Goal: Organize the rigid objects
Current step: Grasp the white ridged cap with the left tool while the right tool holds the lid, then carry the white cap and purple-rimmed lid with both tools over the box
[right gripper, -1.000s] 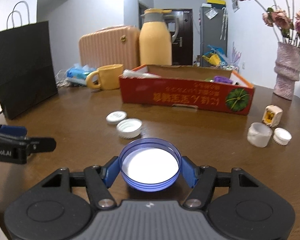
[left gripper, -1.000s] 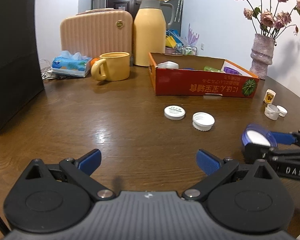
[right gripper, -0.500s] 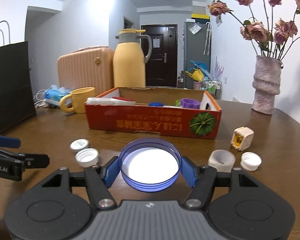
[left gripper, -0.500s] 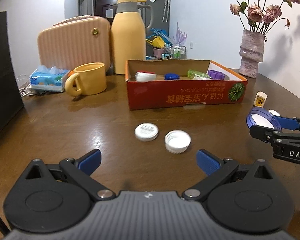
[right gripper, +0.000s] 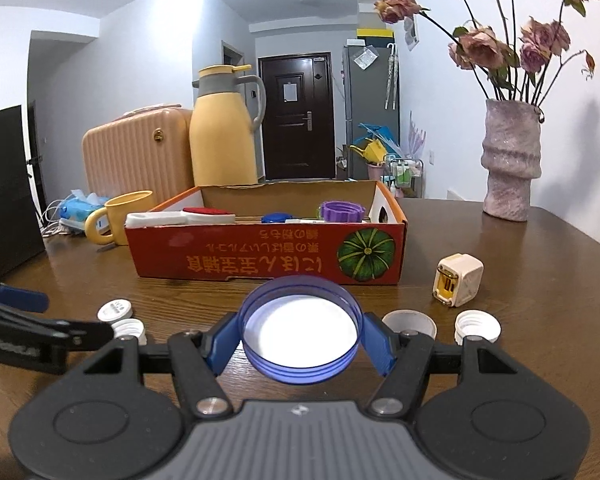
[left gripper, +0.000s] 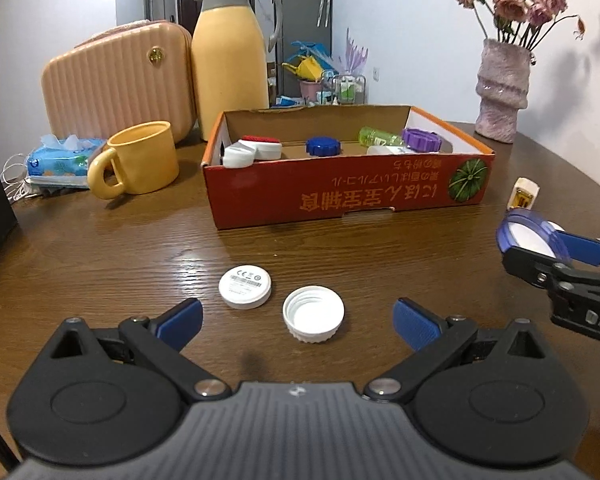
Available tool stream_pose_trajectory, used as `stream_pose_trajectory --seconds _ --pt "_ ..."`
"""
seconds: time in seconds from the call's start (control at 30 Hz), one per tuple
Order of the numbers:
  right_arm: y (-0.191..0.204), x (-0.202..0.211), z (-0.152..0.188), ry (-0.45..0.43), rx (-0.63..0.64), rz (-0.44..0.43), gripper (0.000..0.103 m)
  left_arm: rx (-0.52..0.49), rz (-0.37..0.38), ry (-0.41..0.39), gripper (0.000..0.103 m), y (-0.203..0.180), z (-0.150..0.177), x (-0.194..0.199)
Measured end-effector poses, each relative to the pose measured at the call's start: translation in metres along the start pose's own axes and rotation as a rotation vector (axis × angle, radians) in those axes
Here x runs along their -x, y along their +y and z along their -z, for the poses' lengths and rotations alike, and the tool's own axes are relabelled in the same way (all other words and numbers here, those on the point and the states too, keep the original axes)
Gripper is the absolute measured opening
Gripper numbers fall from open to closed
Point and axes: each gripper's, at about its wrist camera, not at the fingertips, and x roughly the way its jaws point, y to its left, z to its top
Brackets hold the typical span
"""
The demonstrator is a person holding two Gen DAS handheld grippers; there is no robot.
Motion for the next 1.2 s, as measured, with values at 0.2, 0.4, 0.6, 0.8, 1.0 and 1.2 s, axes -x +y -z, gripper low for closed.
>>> stream_pose_trajectory --seconds 0.2,0.4,0.6,0.8,1.0,1.2 --pt "-0.005 0.001 0.005 -0.015 -0.03 0.02 0.065 0.007 -0.035 0.03 0.101 -0.006 -0.005 -0.023" --pt "-0.01 -0.001 0.007 -0.007 -0.061 0.037 0.065 -0.007 -0.021 0.051 0.081 -0.008 -0.002 -0.033" --pt "-0.009 -0.004 0.008 0.0 -0.057 0.046 0.065 -0.017 0.022 0.07 0.054 -0.01 -0.001 -0.04" --pt "-0.008 -0.004 0.009 -0.005 -0.049 0.042 0.065 0.009 0.052 0.08 0.041 -0.007 -0.001 -0.043" --pt "-0.007 -0.003 0.01 -0.009 -0.048 0.046 0.065 0.007 0.051 0.063 0.041 -0.007 0.0 -0.038" --pt "-0.007 -0.002 0.01 -0.013 -0.049 0.042 0.065 0.027 0.043 0.031 0.041 -0.003 -0.004 -0.03"
